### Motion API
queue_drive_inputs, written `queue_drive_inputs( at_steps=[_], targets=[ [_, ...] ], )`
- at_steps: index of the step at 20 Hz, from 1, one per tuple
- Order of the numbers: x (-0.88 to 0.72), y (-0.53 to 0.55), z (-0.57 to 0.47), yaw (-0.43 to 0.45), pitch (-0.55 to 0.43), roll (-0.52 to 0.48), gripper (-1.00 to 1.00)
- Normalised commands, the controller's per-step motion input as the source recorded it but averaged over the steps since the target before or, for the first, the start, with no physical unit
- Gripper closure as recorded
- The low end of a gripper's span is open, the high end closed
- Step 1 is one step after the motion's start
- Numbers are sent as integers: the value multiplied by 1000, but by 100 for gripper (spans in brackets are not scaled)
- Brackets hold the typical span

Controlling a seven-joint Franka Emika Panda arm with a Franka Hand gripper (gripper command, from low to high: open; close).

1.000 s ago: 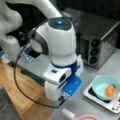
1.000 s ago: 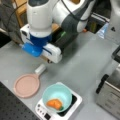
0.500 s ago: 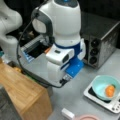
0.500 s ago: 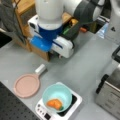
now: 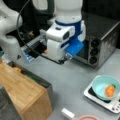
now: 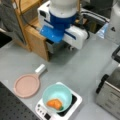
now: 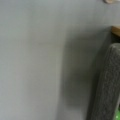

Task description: Pick up the pan. Place the pan on the table. Pick up the bowl. Place the bowl on the stove.

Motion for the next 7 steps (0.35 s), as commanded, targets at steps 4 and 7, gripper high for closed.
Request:
queue_drive_inputs(
  at_steps=[4,7],
  targets=[
    [-18,158,61,-129,48,116,-100],
    [20,117,-64,-127,28,129,-100]
  ],
)
